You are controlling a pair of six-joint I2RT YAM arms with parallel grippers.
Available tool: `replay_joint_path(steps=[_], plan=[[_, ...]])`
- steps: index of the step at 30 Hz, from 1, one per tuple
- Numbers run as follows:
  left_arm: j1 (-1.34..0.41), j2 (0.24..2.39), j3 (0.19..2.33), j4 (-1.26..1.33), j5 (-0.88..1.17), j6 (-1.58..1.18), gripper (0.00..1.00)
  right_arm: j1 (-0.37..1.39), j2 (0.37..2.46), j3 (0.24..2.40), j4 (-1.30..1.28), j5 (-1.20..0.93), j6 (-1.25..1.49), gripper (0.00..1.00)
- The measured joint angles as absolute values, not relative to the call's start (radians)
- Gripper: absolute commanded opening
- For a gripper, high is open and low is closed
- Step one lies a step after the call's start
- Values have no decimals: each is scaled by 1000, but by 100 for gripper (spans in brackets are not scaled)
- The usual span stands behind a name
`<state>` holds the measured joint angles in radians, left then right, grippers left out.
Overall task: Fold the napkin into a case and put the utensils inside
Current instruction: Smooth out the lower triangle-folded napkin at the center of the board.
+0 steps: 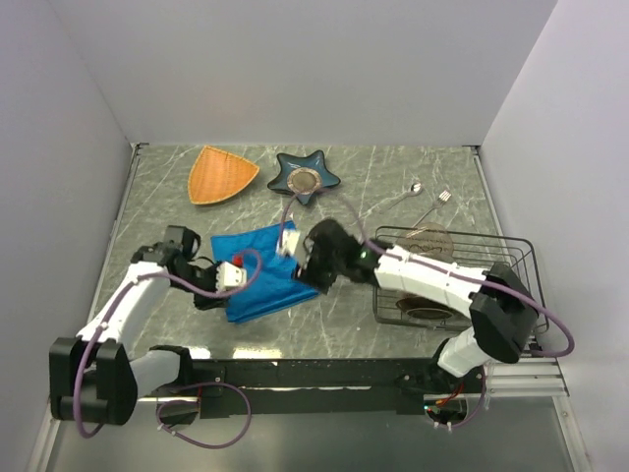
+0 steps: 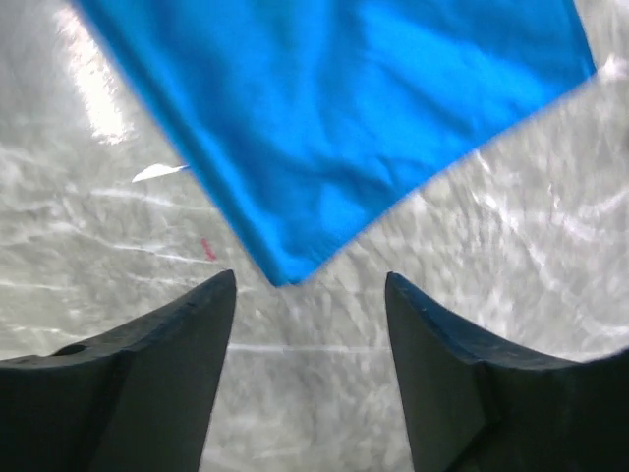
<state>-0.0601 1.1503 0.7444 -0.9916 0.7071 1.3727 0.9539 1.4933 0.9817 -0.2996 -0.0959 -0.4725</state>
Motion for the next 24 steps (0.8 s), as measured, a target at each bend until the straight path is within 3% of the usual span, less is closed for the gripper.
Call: replay_joint_path(steps=[6,15,18,22,24], plan=[[-279,1068,617,-834,609,1176,48,779,1589,1105,-419,-285,-252,57],[-440,1158,592,-646,478,989,43,722,1735,1113,-488,-451,-25,54],[-518,1191,574,-603,439,954,35,717,1777,1116,-487,-478,30,43],[-596,1230,563,-559,387,923,23,710,1813,1114,-487,-492,68,19],[-612,1246,577,-554,366,917,22,709,1819,1108,-486,-493,80,16]])
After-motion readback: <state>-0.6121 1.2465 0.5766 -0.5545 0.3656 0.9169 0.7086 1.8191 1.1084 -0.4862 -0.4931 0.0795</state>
